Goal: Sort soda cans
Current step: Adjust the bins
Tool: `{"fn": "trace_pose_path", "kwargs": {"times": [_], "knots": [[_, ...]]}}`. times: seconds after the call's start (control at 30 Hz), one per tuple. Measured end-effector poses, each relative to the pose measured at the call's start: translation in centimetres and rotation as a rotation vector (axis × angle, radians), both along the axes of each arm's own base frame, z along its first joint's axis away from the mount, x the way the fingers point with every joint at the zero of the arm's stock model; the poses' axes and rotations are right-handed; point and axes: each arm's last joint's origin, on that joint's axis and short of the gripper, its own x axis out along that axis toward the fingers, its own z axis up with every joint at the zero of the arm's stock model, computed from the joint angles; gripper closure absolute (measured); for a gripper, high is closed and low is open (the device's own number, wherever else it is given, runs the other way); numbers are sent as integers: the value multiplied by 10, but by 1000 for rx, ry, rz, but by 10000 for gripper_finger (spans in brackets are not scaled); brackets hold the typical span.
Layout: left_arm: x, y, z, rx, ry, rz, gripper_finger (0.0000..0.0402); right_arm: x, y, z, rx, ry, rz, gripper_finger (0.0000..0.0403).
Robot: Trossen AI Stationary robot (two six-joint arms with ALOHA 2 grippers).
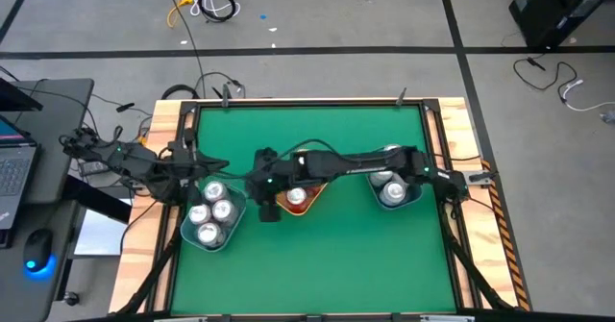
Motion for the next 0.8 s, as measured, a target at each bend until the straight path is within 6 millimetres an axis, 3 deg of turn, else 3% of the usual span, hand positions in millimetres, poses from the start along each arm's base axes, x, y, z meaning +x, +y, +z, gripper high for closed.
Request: {"fn": "trace_pose_path", "kwargs": {"times": [0.1, 0.13, 0.23, 0.4, 0.6, 0.8], "knots": [[4, -3, 4, 20, 120, -24, 400, -20, 3, 14, -72, 99, 24, 361], [7, -4, 6, 24, 164, -46, 401, -26, 4, 17, -91, 128, 18, 381], [18, -12, 11, 23, 292, -120, 401, -41, 5, 15, -125, 202, -26, 385], [35, -28, 10, -19, 559, -254, 401, -66, 7, -4, -121, 247, -58, 399], [36, -52, 3, -144, 893, -335, 401, -120, 10, -16, -68, 182, -122, 401], [41, -92, -11, -285, 1153, -426, 401, -173, 12, -15, -28, 39, -217, 402]]}}
